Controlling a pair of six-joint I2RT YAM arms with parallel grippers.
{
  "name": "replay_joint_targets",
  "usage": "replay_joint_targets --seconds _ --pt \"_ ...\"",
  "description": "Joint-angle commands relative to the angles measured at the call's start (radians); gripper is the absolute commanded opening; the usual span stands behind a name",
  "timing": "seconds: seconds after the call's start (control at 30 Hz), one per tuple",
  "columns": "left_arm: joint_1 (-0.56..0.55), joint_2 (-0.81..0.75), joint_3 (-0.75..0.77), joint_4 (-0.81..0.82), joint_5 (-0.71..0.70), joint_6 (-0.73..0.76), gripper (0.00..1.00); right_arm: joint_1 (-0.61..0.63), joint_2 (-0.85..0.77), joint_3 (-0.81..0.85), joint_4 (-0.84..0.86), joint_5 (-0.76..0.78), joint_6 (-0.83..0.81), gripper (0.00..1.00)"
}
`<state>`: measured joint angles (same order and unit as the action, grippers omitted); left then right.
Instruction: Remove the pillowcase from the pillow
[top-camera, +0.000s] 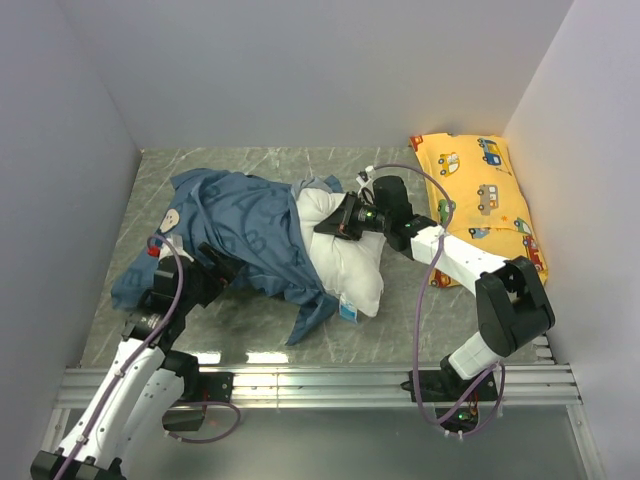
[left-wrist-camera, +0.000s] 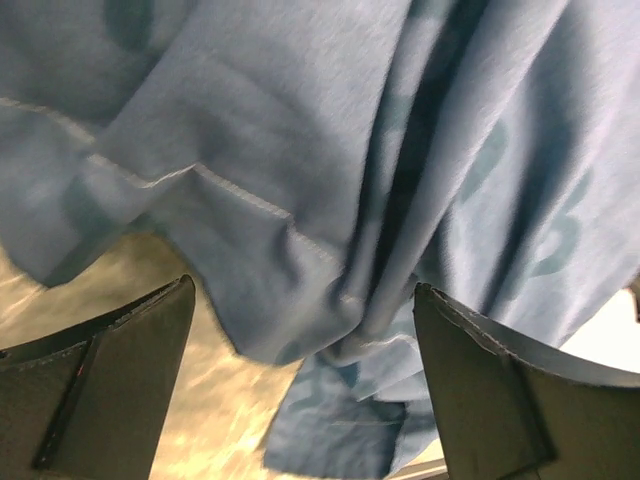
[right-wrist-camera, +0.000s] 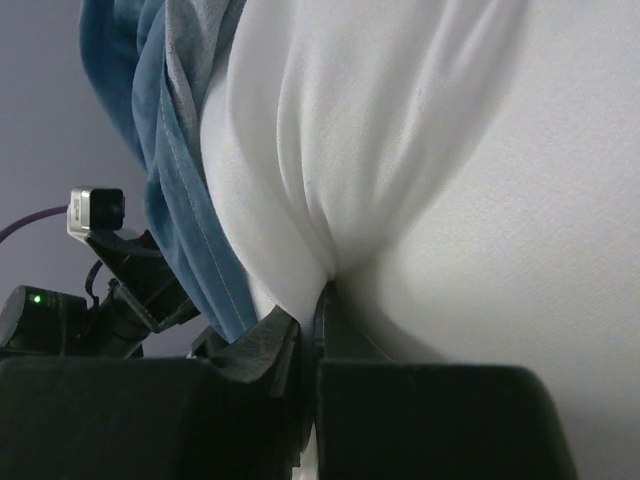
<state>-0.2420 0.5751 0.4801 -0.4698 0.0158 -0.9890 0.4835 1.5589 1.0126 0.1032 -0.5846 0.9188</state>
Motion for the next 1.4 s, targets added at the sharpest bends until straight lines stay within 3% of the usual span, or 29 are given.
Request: replay_joint_targets --seconds 0.0,0.03,0.13,0.17,0.2,0.23,0.3,0.47,0.53,0.7,0.83,1.07,1.1,1.13,1.2,1.23,1.37 --pt "-0.005 -0.006 -0.034 0.209 0.026 -0.054 0.95 -0.006 -0.006 0.011 0.017 0.037 -0.014 0.00" --pt "-0.006 0.002 -0.049 0.227 0.023 -0.056 0.94 -0.008 -0.014 0.014 0.003 0.052 -0.038 0.00" --pt "-0.008 0.020 -0.066 0.305 0.000 -0.053 0.79 -0.008 -0.045 0.029 -0.054 0.078 -0.084 0.00" --pt "-0.008 0.023 -0.057 0.322 -0.008 -0.047 0.50 -0.005 -0.057 0.040 -0.083 0.089 -0.095 0.00" --pt "-0.008 0.022 -0.046 0.319 -0.013 -0.042 0.33 -0.002 -0.065 0.046 -0.095 0.094 -0.109 0.00" --pt "-0.008 0.022 -0.032 0.310 -0.013 -0.036 0.19 0.000 -0.072 0.053 -0.121 0.104 -0.144 0.00" --pt "-0.008 -0.001 0.029 0.252 -0.057 -0.002 0.01 0.006 -0.097 0.078 -0.192 0.144 -0.182 0.00" --pt "-0.008 -0.066 0.236 0.087 -0.143 0.134 0.00 0.052 -0.154 0.164 -0.373 0.239 -0.333 0.00" --pt "-0.008 -0.064 0.383 0.010 -0.178 0.176 0.00 0.067 -0.168 0.199 -0.430 0.282 -0.391 0.00" --pt "-0.008 0.043 0.697 -0.066 -0.153 0.286 0.00 0.101 -0.224 0.290 -0.530 0.338 -0.443 0.00" --pt "-0.008 0.185 0.785 -0.073 -0.085 0.306 0.01 0.083 -0.177 0.305 -0.548 0.312 -0.451 0.00" --pt "-0.028 0.484 0.718 0.026 -0.105 0.270 0.01 0.046 0.057 0.290 -0.487 0.157 -0.440 0.25" --pt "-0.029 0.505 0.697 0.064 -0.111 0.270 0.01 0.043 0.072 0.294 -0.488 0.167 -0.449 0.30" --pt "-0.036 0.522 0.686 0.078 -0.120 0.265 0.01 0.032 0.079 0.300 -0.494 0.178 -0.451 0.42" --pt "-0.036 0.569 0.654 0.100 -0.134 0.253 0.00 0.014 0.067 0.322 -0.516 0.231 -0.451 0.54" --pt "-0.036 0.583 0.644 0.126 -0.139 0.251 0.00 0.004 0.050 0.328 -0.522 0.253 -0.445 0.67" --pt "-0.034 0.667 0.623 0.180 -0.125 0.237 0.00 -0.054 -0.084 0.426 -0.578 0.357 -0.442 0.82"
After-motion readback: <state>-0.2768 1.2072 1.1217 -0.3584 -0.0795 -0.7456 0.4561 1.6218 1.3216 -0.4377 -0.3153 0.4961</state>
